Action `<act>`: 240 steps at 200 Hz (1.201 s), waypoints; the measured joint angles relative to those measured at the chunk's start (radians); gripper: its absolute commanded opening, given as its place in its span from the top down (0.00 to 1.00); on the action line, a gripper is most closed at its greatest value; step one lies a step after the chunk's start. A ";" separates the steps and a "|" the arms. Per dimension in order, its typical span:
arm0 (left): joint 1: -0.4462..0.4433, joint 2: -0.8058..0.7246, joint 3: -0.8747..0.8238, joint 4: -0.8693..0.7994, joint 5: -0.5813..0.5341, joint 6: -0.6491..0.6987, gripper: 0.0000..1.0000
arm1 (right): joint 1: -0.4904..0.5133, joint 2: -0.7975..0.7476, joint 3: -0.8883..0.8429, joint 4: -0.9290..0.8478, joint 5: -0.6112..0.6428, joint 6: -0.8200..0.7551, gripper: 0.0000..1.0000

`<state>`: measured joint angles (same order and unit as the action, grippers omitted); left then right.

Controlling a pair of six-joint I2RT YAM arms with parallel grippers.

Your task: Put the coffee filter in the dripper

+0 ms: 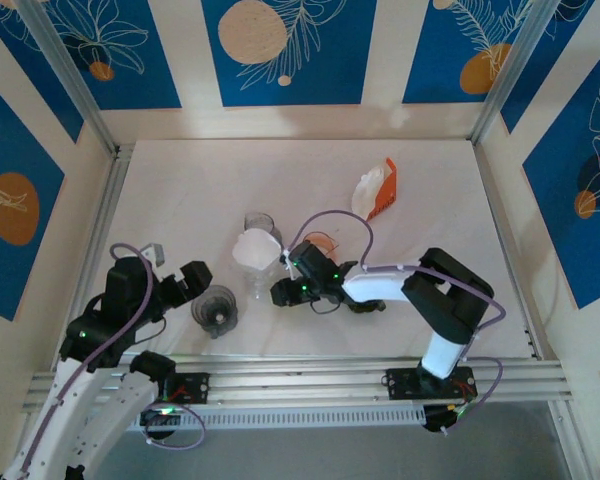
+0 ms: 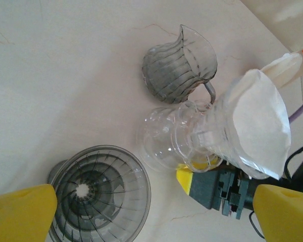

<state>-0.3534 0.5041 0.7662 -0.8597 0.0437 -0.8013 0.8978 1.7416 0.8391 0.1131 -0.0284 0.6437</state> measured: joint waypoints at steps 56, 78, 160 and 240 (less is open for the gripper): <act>0.000 -0.014 0.009 -0.021 -0.020 0.000 0.00 | -0.010 0.119 0.146 -0.005 -0.008 -0.014 0.66; 0.000 -0.017 0.009 -0.024 -0.022 0.000 0.00 | -0.015 0.163 0.208 -0.010 -0.012 -0.014 0.66; 0.000 -0.023 0.009 -0.024 -0.023 -0.001 0.00 | -0.016 0.311 0.405 -0.024 -0.018 -0.017 0.66; 0.000 -0.039 -0.022 -0.023 -0.026 -0.004 0.00 | -0.015 0.389 0.500 -0.040 -0.017 -0.003 0.62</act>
<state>-0.3534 0.4656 0.7444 -0.8825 0.0177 -0.8051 0.8825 2.1307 1.3392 0.0731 -0.0452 0.6403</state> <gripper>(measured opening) 0.998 0.365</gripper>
